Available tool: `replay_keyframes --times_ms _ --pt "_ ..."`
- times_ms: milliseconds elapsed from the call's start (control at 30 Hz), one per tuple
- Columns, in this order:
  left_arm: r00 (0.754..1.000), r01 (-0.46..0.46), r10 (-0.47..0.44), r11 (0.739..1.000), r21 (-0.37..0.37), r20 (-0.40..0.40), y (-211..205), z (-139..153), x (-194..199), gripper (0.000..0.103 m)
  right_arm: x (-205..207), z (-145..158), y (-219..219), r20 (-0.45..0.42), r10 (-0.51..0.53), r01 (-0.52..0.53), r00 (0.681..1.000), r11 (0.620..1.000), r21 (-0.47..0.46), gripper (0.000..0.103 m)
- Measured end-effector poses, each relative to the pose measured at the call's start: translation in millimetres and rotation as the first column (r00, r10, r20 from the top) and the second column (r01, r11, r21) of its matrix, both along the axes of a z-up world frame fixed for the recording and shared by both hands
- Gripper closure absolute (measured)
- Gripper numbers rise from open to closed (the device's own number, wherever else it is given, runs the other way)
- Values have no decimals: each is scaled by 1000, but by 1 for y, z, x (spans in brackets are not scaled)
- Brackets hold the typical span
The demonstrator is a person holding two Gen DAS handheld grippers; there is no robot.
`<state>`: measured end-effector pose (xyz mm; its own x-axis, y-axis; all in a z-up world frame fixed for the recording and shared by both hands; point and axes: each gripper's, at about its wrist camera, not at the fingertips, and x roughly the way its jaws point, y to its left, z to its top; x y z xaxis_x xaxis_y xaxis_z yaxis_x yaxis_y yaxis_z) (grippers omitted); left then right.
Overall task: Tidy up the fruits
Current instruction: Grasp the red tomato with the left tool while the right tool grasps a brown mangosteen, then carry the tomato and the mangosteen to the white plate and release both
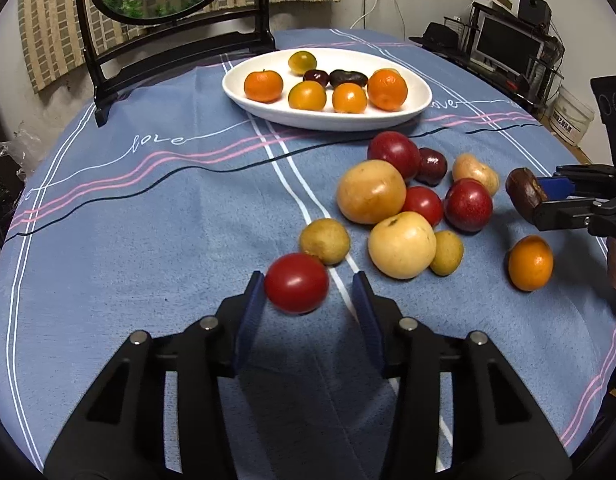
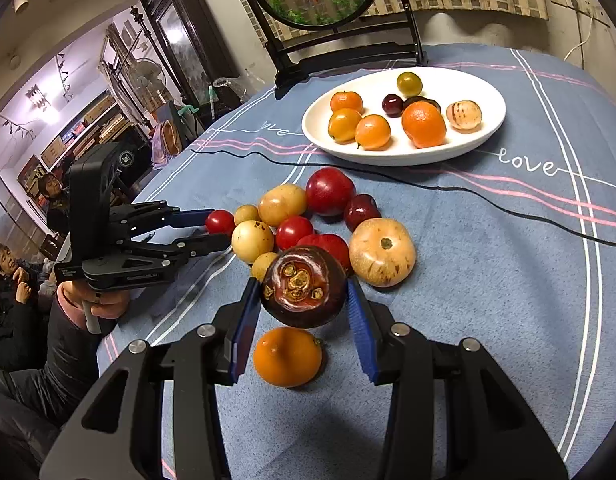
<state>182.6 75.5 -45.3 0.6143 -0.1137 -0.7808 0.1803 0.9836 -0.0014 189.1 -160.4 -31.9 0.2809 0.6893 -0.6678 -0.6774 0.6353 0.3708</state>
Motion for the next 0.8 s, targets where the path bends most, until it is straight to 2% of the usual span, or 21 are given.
replay_keyframes --times_ms 433,667,800 --pt "999 -35 34 999 -10 -25 5 -3 5 69 -1 -1 2 8 4 -4 1000 1000 -19 59" --pt "999 -40 39 999 -22 -21 7 -3 5 70 -1 -5 5 7 15 -15 1000 1000 -26 59" --pt "998 -54 54 998 -13 14 7 2 1 70 -3 -5 7 16 30 -30 999 999 -16 59"
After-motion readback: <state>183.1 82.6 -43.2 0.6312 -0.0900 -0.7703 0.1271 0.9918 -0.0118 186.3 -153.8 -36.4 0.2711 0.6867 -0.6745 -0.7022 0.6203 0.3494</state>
